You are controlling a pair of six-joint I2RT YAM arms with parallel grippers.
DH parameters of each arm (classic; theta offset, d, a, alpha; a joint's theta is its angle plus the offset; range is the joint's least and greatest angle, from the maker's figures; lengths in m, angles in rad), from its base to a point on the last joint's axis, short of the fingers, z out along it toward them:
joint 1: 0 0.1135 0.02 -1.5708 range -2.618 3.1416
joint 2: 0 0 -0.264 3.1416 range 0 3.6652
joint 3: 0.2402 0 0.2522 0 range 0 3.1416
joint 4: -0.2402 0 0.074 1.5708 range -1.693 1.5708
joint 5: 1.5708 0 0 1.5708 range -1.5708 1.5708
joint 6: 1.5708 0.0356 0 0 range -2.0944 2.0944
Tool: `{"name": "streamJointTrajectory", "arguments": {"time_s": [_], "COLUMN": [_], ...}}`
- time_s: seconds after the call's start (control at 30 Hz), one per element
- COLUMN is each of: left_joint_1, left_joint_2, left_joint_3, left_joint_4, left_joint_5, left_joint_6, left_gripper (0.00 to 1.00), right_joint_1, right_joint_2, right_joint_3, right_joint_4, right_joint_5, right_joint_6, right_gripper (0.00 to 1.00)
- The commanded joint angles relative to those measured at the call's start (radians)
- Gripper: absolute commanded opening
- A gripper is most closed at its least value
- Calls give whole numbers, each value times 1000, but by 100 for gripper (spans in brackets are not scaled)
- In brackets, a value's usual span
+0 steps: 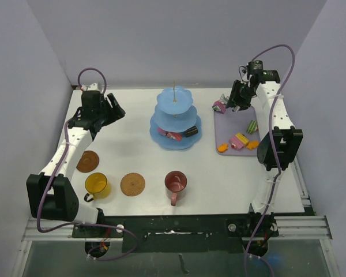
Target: Serve the afternoon tea
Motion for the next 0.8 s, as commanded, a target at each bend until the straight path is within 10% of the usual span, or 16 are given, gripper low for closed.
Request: {"name": "streamJointTrajectory", "arguments": {"time_s": [0.0, 0.77], "left_joint_1": [5, 6], "left_joint_2": [-11, -5], "left_joint_3": [50, 41], "left_joint_4": [31, 42], "left_joint_5": [-9, 1], "left_joint_6": [12, 4], "left_gripper": [62, 62], "right_joint_1": [11, 43], "right_joint_2": [-29, 79], "right_joint_3": [52, 104], "right_joint_4": [11, -31], "right_joint_5": [15, 70], "right_joint_6": [5, 3], "right_gripper": [34, 36]}}
